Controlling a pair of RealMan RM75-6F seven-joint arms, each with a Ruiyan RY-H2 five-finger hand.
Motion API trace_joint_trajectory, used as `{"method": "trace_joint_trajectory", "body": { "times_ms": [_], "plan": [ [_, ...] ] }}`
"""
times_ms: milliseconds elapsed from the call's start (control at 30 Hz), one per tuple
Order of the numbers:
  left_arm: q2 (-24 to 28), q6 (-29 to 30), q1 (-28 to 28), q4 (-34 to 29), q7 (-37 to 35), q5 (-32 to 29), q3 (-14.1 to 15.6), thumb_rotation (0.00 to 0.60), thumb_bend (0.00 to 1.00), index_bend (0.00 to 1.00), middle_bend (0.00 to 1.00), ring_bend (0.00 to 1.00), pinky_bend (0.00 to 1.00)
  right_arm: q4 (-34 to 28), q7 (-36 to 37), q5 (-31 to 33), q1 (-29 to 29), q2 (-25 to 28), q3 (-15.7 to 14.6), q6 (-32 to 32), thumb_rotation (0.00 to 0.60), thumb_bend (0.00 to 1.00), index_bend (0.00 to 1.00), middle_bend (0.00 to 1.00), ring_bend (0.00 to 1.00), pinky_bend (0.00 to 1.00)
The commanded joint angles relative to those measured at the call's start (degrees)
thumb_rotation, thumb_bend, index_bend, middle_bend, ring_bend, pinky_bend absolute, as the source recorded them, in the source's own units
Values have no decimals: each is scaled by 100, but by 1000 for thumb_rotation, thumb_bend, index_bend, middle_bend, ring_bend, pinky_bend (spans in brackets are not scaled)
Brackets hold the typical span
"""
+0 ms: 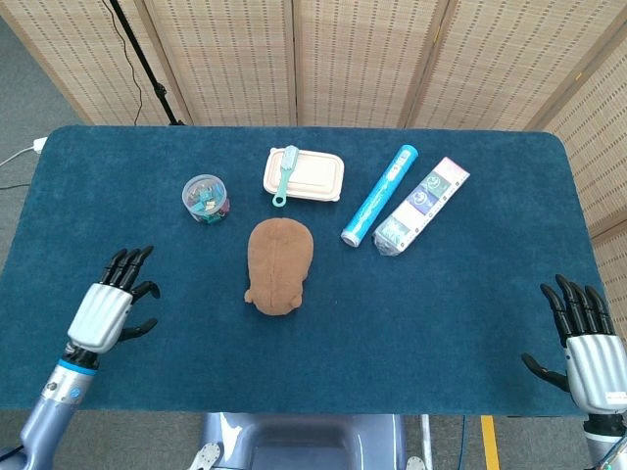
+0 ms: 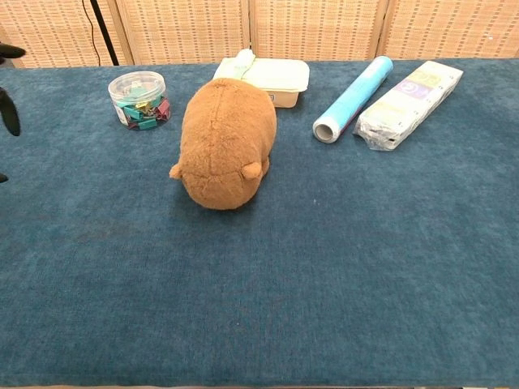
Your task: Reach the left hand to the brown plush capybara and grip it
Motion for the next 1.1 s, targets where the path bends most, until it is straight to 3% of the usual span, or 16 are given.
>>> {"method": "trace_joint_trajectory", "body": {
  "times_ms": [33,167,533,1100],
  "plan": [
    [-659,-208,-372,668,-312,138,-41,600,232,522,0,0,0,-9,31,18,9,14,-6,-33,600,0,0,0,0,0],
    [-1169,-161,-575,1244,-618,202,-75,600,318,517,0,0,0,-29,50,29,17,31,-14,-69,600,0,0,0,0,0],
    [-2296,175,-844,2464,-1034,316,-22,600,321,492,0,0,0,-82,151,-52,19,76,-67,-82,600,0,0,0,0,0],
    [-3406,677,-1026,3757,-1402,199,-73,600,318,455,0,0,0,-106,341,-173,-3,145,-111,-8,600,0,0,0,0,0]
  ]
}}
